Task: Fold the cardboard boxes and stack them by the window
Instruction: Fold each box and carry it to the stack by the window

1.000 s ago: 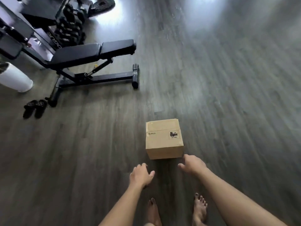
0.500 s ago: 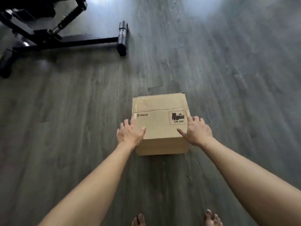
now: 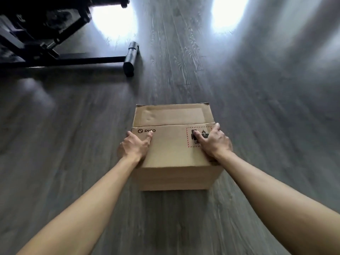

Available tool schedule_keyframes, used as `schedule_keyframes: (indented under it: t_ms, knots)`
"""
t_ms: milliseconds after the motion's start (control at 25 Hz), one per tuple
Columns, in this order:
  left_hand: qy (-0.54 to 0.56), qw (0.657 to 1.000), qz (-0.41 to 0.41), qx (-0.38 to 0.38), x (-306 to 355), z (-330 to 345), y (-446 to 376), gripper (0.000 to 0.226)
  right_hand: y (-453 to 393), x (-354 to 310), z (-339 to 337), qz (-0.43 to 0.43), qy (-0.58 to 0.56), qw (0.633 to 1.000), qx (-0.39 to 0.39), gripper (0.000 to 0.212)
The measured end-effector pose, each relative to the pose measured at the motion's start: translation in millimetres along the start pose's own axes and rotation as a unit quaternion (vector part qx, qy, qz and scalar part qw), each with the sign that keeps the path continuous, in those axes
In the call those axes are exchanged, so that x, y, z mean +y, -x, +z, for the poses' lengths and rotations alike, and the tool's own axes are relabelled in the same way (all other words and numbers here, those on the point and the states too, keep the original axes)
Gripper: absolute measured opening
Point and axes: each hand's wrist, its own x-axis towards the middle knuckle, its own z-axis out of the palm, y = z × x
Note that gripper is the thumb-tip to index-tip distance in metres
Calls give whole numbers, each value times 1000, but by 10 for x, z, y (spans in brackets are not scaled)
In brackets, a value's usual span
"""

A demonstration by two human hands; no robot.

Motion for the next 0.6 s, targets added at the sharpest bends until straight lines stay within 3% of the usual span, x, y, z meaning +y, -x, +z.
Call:
schedule_keyframes:
  t_ms: [200, 360, 600]
  knots:
    - [26, 999, 16, 29, 110, 103, -64, 82, -59, 67, 38, -8, -31, 998, 50, 100]
    - [-7, 999, -22, 28, -85, 104, -42, 95, -120, 90, 66, -36, -19, 998, 41, 105]
    - [70, 995, -71, 21, -237, 73, 210, 98, -41, 188, 12, -30, -40, 998, 33, 109]
